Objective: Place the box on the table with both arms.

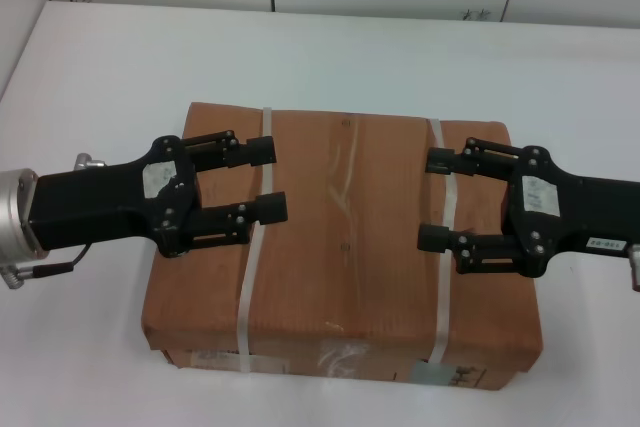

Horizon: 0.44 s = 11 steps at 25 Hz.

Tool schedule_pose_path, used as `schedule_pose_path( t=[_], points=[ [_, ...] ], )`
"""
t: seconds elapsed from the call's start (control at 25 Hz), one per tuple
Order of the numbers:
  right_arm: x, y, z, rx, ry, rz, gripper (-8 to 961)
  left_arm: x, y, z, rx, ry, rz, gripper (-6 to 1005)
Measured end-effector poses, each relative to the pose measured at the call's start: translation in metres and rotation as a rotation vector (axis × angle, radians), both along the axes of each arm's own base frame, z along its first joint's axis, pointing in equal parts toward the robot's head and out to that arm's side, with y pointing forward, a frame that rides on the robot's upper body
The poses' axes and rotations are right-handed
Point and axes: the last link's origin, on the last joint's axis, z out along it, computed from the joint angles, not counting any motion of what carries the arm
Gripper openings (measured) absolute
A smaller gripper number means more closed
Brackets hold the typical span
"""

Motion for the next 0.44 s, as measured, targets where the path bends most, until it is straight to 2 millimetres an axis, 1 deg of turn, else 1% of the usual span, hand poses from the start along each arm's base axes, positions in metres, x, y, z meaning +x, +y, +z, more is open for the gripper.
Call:
schedule_pose_path(
  t=[0.2, 0.44],
  points=[
    [-0.0046, 0.0028, -0.0004, -0.002, 0.002, 0.015, 868, 0.0016, -0.0006, -0.0003, -0.004, -0.008, -0.007, 709],
    [-0.0048, 0.0028, 0.0000, 0.003, 0.008, 0.012, 868, 0.0016, 0.0002, 0.0007, 0.004, -0.016, -0.001, 709]
  ],
)
